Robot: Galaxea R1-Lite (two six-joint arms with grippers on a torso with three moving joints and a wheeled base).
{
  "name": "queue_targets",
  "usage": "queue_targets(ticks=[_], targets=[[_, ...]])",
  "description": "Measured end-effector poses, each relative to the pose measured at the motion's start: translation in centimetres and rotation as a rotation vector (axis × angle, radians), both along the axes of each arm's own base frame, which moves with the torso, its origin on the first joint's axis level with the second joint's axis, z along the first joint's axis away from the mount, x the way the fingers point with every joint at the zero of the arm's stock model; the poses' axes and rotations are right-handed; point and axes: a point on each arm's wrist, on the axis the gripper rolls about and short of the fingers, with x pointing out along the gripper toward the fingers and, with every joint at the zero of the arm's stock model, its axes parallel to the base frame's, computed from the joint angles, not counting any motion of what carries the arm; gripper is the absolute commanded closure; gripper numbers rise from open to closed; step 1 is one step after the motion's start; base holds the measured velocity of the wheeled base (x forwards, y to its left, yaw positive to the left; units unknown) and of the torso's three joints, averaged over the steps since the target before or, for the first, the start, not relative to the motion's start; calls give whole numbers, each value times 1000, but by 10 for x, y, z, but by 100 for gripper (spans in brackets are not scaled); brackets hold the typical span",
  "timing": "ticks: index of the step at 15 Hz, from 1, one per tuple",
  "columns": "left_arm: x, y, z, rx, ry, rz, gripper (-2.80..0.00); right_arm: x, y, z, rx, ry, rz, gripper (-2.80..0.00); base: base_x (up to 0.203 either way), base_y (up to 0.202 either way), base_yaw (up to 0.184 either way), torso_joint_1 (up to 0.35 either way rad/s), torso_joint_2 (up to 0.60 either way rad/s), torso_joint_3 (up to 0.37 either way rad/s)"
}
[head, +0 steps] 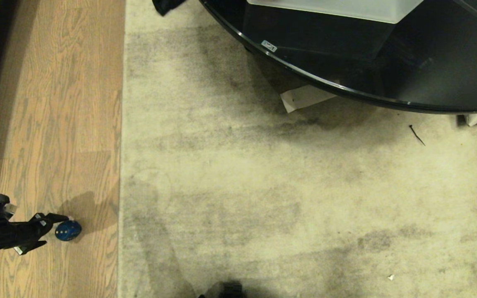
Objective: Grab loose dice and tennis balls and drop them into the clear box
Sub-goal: Pick up toys out of the box
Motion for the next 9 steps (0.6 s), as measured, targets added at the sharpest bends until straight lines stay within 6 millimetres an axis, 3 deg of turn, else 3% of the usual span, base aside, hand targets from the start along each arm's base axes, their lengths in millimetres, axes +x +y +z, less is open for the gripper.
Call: queue_targets(ticks=[9], targets=[[7,4,-27,-26,33,4,-280,0,0,0,0,0,0,0,0,0,0,0,0,0]])
